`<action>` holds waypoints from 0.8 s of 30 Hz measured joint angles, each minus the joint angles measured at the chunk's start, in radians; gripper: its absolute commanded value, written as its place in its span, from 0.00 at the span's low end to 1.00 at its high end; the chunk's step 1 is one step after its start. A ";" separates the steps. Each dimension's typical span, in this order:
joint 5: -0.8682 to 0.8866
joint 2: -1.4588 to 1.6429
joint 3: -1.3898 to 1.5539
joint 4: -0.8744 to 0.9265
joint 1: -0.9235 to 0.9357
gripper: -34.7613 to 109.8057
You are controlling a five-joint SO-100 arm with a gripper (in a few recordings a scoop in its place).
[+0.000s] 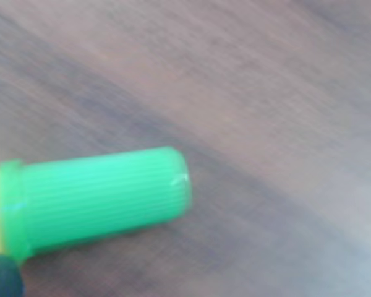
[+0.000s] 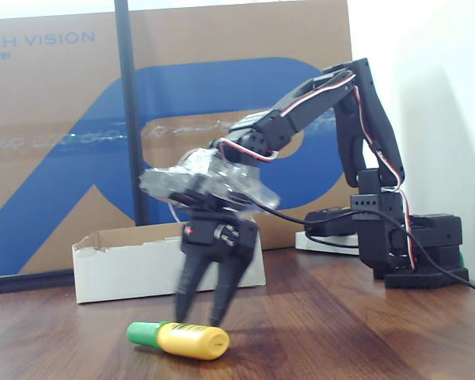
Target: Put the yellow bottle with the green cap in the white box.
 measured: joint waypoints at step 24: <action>0.011 0.006 -0.002 0.163 -0.025 0.46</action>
